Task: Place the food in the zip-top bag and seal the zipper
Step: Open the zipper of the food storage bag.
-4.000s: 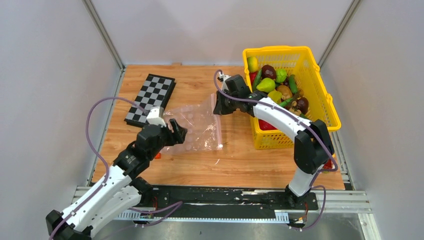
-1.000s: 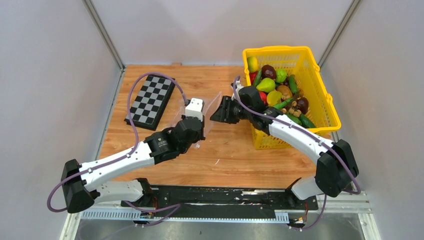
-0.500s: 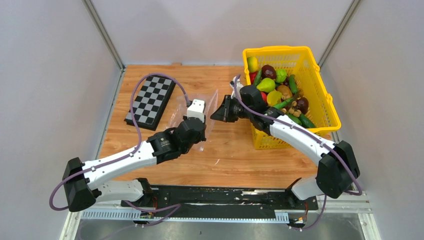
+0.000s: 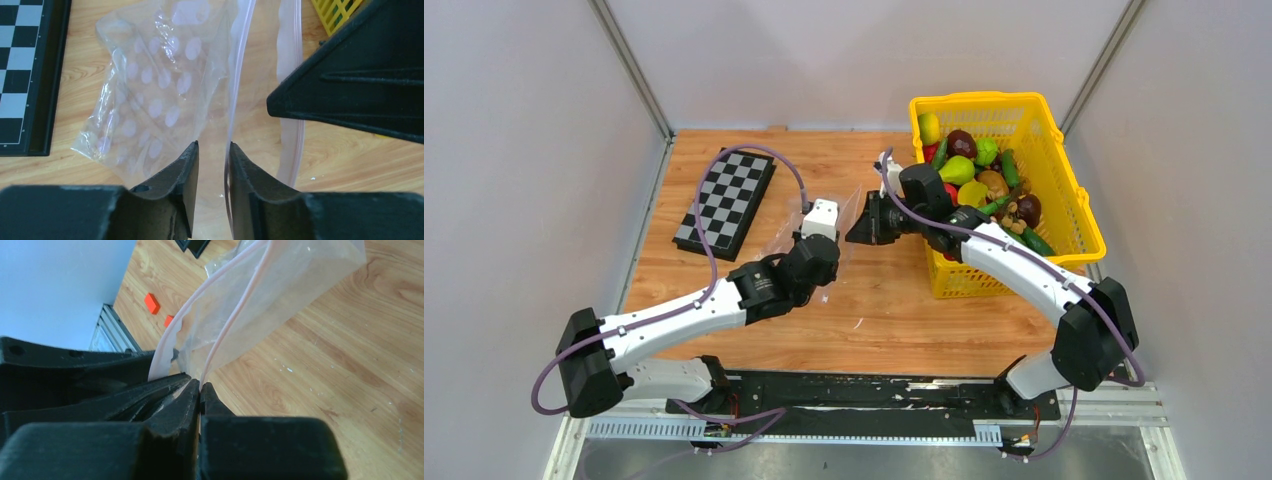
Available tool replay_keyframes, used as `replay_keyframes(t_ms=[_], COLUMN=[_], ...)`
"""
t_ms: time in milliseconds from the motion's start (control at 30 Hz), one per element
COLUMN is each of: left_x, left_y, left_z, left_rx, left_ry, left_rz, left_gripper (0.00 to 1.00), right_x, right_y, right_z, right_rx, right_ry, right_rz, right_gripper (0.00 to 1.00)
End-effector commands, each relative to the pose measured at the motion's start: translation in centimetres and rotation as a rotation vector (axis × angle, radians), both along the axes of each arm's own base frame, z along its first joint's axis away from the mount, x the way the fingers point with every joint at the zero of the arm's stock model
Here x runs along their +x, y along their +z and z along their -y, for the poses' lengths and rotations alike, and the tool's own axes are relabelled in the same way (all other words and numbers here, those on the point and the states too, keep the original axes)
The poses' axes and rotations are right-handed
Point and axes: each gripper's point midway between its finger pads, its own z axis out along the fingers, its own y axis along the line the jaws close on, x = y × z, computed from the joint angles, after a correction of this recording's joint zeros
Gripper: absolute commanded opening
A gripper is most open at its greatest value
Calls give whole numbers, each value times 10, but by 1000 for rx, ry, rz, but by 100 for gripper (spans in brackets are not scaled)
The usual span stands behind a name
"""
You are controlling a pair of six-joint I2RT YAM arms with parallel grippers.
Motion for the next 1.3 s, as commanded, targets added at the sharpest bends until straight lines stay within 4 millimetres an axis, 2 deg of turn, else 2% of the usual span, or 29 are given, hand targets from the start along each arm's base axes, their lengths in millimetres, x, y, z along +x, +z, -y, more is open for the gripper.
replay_keyframes(t_ms=[0, 200, 267, 400, 467, 533, 667, 733, 833, 1067, 1133, 1200, 1267], left_x=[9, 13, 12, 9, 6, 3, -5, -9, -15, -18, -16, -15, -14], left_y=[35, 31, 30, 34, 38, 44, 56, 59, 60, 59, 55, 51, 47], left_z=[3, 5, 6, 4, -2, -11, -40, -55, -63, -46, -45, -46, -47], left_rx=[-49, -10, -10, -28, -45, -78, -96, -91, -95, -157, -145, -140, -145], left_ry=[16, 20, 17, 16, 34, 66, 157, 208, 217, 161, 162, 175, 183], left_rz=[83, 80, 78, 70, 65, 66, 69, 62, 44, 15, 15, 16, 22], left_gripper=[37, 36, 29, 9, 0, 0, 0, 0, 0, 0, 0, 0, 0], right_x=[-8, -12, -11, -4, 4, 15, 26, 29, 27, 6, 3, 0, -4], right_y=[7, 11, 9, -1, -14, -29, -37, -31, -18, 3, 20, 41, 63], right_z=[-1, 0, 1, 8, 17, 30, 52, 58, 54, 23, 19, 20, 25], right_rx=[-33, -31, -39, -97, -173, -279, -406, -428, -407, -250, -207, -177, -155], right_ry=[112, 130, 125, 88, 48, -12, -90, -102, -58, 106, 126, 135, 132], right_rz=[63, 80, 77, 82, 77, 70, 91, 126, 164, 145, 176, 228, 290], right_gripper=[0, 0, 0, 0, 0, 0, 0, 0, 1, 7, 14, 36, 50])
